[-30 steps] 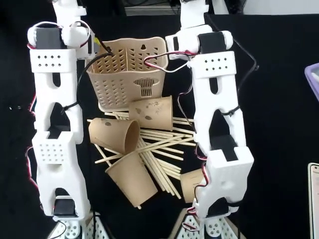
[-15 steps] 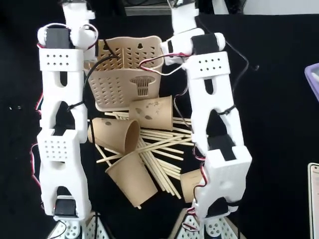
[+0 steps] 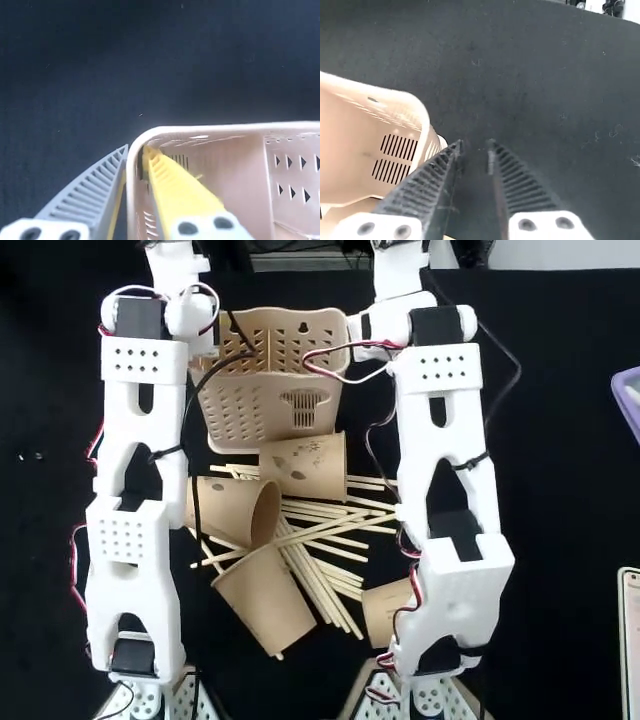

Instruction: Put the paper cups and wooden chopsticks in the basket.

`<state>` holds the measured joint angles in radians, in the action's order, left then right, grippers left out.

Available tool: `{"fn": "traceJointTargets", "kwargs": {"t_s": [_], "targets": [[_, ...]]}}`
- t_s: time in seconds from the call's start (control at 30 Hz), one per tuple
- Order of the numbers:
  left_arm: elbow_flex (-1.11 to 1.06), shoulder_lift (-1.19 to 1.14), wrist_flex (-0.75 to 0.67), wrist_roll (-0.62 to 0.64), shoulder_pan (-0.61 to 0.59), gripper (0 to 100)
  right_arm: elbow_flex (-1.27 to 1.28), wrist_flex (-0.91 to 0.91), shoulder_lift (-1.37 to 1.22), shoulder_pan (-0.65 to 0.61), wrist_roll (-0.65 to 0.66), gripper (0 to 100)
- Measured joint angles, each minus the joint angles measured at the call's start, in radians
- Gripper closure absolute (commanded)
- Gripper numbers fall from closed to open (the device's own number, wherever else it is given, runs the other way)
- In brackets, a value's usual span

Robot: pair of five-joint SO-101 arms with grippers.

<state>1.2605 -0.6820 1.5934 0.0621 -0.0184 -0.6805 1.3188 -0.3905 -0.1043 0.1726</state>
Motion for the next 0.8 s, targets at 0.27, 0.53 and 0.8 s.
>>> {"fn": "traceJointTargets", "kwargs": {"t_s": [0.27,0.53,0.8], "targets": [[0.072,-0.003,0.037,0.008,-0.002,80,-0.121,0.100,0.015,0.000,0.002,82.3],[0.345,0.000,0.121,0.008,0.002,80,-0.219,0.201,0.103,0.000,0.002,82.3],[0.353,0.120,0.163,0.009,-0.075,80,-0.308,0.342,0.196,0.000,0.002,82.3]]}}
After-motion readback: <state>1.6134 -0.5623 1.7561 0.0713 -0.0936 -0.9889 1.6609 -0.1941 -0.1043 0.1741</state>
